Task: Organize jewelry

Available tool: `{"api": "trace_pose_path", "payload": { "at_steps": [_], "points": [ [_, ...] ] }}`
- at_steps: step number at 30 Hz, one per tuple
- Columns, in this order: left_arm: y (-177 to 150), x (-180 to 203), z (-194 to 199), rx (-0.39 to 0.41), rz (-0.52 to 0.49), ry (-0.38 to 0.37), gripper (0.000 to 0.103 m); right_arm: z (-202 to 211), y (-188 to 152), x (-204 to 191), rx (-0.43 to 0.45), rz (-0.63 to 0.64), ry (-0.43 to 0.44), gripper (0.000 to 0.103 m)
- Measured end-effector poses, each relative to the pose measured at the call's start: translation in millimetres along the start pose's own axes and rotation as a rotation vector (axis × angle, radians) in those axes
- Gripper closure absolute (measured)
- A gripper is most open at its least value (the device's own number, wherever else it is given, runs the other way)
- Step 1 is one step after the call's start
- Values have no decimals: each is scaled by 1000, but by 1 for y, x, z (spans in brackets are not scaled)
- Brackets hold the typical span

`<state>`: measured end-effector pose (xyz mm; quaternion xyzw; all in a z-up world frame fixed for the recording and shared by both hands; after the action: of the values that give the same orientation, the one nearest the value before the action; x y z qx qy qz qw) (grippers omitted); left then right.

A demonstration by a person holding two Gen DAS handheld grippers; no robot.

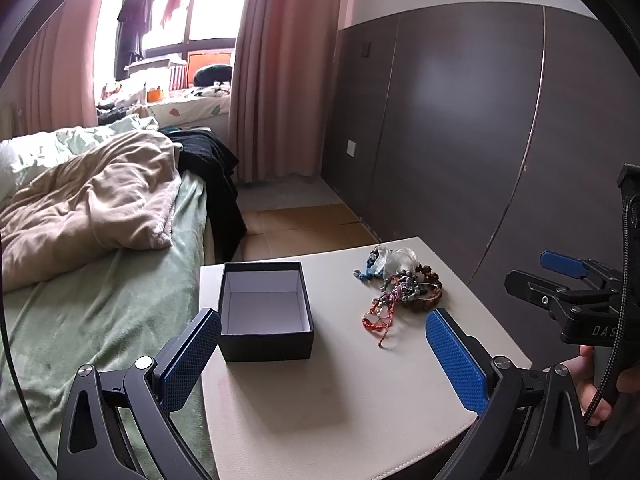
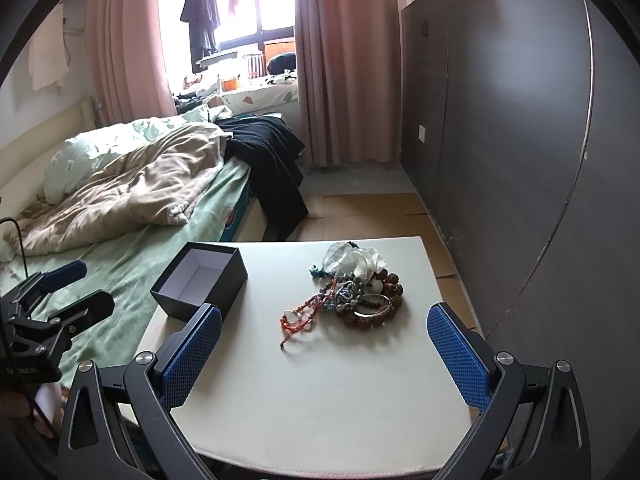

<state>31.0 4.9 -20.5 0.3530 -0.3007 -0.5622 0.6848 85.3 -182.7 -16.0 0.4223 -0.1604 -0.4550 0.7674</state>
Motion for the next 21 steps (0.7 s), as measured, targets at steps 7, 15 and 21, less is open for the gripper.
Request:
{"api": "trace_pose_path", "payload": {
  "at_steps": [7,15,21],
  "points": [
    [0,0,0,2,0,-1,1,1,-1,-2,-2,10,-2,0],
    [1,3,1,4,-2,2,1,1,-2,-2,0,1,-3,0],
    [2,4,2,7,-4,-1,1,0,-2,1,0,-4,1,0]
  ]
}}
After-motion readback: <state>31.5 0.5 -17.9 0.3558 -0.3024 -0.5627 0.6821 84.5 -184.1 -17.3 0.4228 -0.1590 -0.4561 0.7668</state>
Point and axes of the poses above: each gripper's, at about its wrist camera, not at the fingertips, and z roughly against the way its jaws point, x to its right, y to its top, the point moved 4 cm from there along -z, roughly the way its jaws point, and after that the axes turned 10 degrees about y, right-handed, at the moved point
